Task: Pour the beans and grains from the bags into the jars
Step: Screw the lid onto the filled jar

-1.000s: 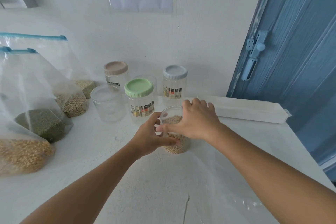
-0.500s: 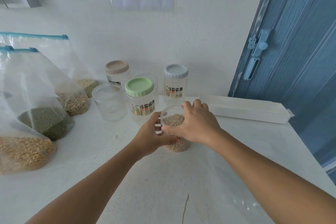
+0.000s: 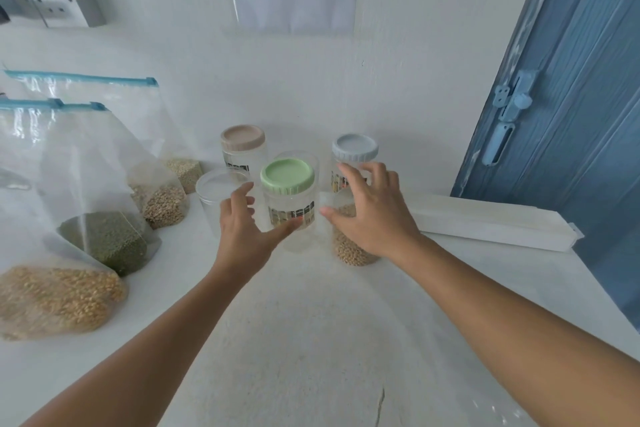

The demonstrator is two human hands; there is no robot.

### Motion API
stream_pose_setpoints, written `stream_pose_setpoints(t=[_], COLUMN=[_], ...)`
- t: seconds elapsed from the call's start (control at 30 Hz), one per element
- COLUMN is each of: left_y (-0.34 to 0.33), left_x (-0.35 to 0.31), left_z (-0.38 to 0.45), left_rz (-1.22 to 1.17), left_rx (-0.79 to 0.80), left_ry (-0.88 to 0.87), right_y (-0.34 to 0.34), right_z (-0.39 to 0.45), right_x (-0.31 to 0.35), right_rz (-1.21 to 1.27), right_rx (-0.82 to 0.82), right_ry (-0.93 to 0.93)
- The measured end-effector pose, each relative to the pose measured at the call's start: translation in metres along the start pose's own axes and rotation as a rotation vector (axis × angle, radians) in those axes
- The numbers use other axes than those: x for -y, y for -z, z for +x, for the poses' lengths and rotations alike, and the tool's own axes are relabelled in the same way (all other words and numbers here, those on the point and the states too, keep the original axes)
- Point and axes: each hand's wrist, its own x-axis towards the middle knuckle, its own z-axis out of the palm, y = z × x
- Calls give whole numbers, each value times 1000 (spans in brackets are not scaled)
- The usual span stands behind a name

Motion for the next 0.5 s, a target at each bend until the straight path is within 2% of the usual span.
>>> stream_pose_setpoints(t=[0.1,0.27,0.33,0.5], left_y=[-1,3,8,18], left_x=[-2,2,3,10], left_z=[7,17,19,22], left_rz=[-16,-23,-17,-6], left_rx=[56,118,143,208], left_ry=[0,-10,-16,-16], right_y=[9,7,3,6], right_z=[18,49,53,40], right_x=[29,63,68,73], right_rz=[101,-11,-24,121], right_rx=[39,268,263,255], right_ry=[118,74,43,-4])
